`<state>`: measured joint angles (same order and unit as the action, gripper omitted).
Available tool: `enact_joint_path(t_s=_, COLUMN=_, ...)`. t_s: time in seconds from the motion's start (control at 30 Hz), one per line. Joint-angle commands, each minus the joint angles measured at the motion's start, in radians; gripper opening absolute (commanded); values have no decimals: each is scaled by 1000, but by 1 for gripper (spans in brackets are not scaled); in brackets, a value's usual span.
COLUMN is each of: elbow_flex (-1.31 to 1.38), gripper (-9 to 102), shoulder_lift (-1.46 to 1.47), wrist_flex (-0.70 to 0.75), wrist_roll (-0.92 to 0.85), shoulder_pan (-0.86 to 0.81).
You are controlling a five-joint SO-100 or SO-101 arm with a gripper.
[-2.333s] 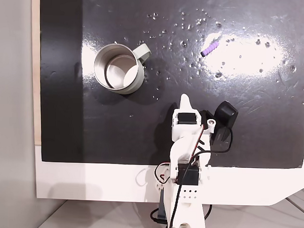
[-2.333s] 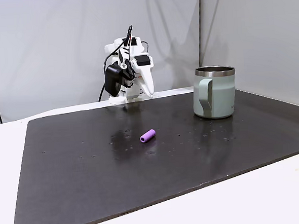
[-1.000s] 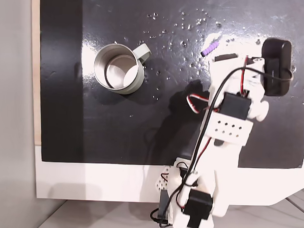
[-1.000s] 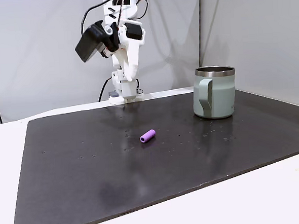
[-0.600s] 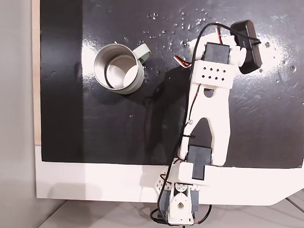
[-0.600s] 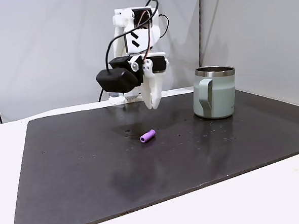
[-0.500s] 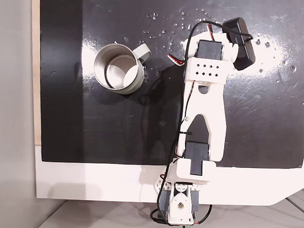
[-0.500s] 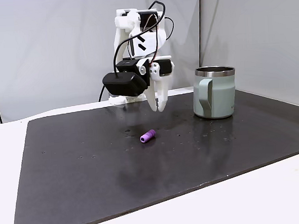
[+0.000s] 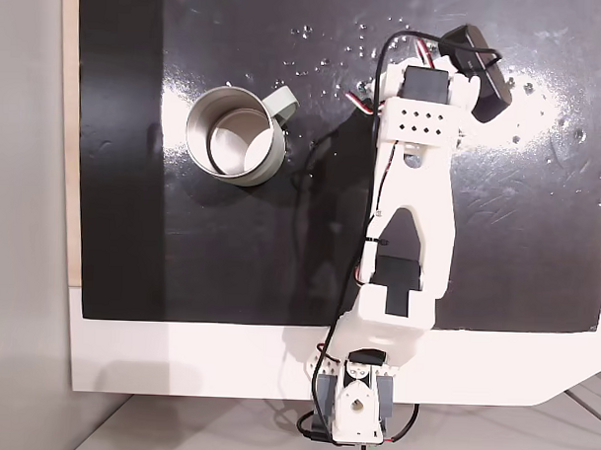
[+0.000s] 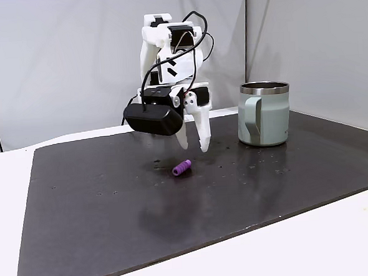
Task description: Grasp a pengrip and put it in the cup.
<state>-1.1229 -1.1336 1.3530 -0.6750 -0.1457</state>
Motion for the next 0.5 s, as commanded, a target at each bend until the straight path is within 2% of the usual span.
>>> enact_joint_path(t_s=0.0, elbow_flex=127, gripper=20, shoulder_lift=18, wrist_flex=34, wrist_roll=-54, shoulder_pan=-46)
enact_joint_path(t_s=0.17, elbow_flex=321, gripper=21, shoulder_lift=158, wrist_flex=80, wrist_roll=-100, shoulder_pan=-81)
enact_joint_path(t_s=0.37, elbow_flex=689, gripper=21, shoulder_lift=405, wrist_flex=247, wrist_roll=-100, shoulder_pan=-75)
enact_joint_path(t_s=0.47, elbow_flex=919, gripper=18, shoulder_lift=560, wrist_flex=353, wrist_roll=-101, shoulder_pan=-60)
